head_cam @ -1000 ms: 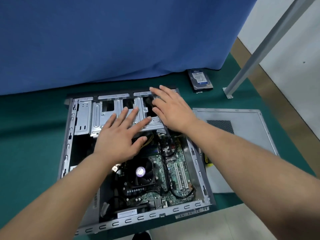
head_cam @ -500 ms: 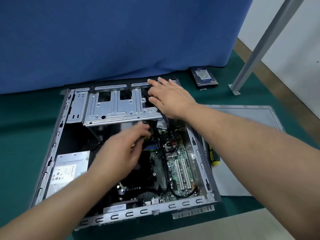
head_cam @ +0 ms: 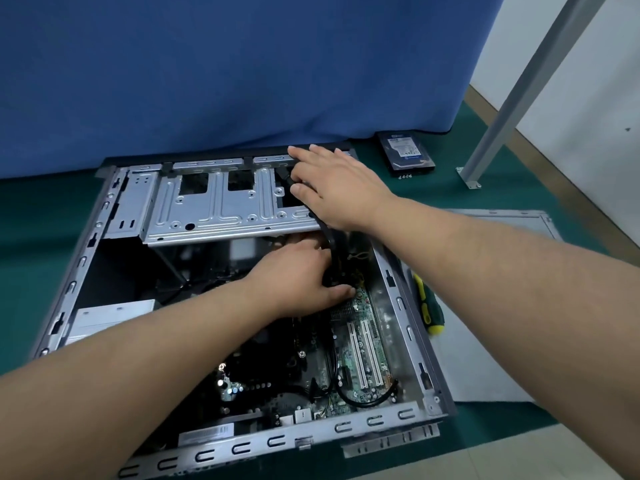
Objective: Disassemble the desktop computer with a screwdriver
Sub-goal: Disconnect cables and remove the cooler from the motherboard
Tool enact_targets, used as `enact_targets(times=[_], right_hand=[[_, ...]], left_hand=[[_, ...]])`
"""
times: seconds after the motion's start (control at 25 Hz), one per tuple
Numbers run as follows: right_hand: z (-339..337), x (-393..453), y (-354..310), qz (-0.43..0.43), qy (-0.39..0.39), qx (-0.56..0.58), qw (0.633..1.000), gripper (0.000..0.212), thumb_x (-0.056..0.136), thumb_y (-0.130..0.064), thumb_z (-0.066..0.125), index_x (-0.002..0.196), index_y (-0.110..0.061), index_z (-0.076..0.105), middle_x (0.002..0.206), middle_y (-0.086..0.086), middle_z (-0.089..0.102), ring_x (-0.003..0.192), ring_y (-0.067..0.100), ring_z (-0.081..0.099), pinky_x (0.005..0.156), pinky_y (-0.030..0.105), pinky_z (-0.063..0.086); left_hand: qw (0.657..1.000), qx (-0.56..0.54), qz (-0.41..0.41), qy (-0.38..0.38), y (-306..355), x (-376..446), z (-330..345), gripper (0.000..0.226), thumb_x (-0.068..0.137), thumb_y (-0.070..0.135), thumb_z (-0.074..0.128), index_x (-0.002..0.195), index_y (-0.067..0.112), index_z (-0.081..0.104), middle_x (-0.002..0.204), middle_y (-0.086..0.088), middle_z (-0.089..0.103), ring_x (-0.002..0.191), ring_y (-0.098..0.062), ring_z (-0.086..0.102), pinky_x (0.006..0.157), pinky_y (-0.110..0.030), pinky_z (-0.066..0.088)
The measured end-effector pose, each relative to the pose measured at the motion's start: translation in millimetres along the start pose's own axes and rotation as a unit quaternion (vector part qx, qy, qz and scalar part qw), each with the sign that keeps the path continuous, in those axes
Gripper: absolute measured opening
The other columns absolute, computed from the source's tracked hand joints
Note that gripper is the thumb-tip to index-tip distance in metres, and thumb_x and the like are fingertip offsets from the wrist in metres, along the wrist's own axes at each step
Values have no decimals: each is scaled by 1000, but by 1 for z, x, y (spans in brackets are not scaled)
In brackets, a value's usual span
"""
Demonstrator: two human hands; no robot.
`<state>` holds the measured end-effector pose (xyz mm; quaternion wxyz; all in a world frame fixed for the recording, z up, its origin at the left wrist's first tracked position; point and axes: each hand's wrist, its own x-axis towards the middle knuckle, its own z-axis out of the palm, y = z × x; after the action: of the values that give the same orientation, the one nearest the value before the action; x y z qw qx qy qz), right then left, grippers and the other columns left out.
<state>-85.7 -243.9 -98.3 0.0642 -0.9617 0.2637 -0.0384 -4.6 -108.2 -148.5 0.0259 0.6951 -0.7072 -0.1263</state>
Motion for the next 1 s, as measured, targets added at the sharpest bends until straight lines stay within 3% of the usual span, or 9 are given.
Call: enact_targets(times=[0.12, 0.2, 0.32, 0.48, 0.76, 1.0], right_hand=[[1, 0, 1, 0, 2, 1, 1000, 35, 109, -43, 34, 133, -28, 55, 170, -9, 18, 156, 18, 15, 127, 42, 10], [0, 0, 1, 0, 2, 2, 1000, 35, 109, -43, 34, 132, -28, 55, 170, -10, 18, 156, 17, 15, 126, 42, 11], [0, 0, -1, 2, 2, 5, 1000, 34, 109, -43, 34, 131, -29, 56, 169, -10, 19, 156, 17, 15, 126, 41, 11], [-2, -1, -1, 5, 1, 7, 1000, 33, 109, -43, 35, 130, -29, 56, 169, -11, 19, 156, 16, 14, 127, 42, 10], [0, 1, -1, 5, 5, 11, 1000, 32, 109, -43, 36, 128, -28, 57, 169, -11, 20, 156, 16, 15, 127, 42, 11], [0, 1, -2, 8, 7, 17, 1000, 33, 109, -44, 36, 129, -28, 57, 169, -11, 20, 156, 16, 15, 127, 41, 11]], left_hand=[[999, 2, 14, -30, 0, 10, 11, 24, 91, 37, 59, 106, 20, 64, 111, -7, 67, 105, -31, 65, 82, -38, 56], [1000, -1, 10, -28, -2, 11, 16, 22, 89, 27, 58, 109, 19, 64, 113, -9, 68, 104, -34, 65, 83, -42, 57], [999, 13, 24, -18, -3, 15, 18, 22, 87, 30, 60, 106, 19, 66, 107, -8, 68, 99, -33, 66, 77, -36, 54], [996, 88, 31, 1, 1, 22, 22, 26, 90, 36, 61, 105, 18, 70, 101, -7, 69, 94, -32, 67, 69, -29, 38], [1000, 21, 1, -2, 1, 24, 22, 21, 88, 37, 62, 102, 22, 67, 102, -4, 70, 96, -33, 67, 75, -38, 57], [999, 44, 20, 6, 2, 28, 21, 20, 88, 40, 64, 101, 25, 67, 101, -2, 69, 92, -32, 66, 68, -33, 49]])
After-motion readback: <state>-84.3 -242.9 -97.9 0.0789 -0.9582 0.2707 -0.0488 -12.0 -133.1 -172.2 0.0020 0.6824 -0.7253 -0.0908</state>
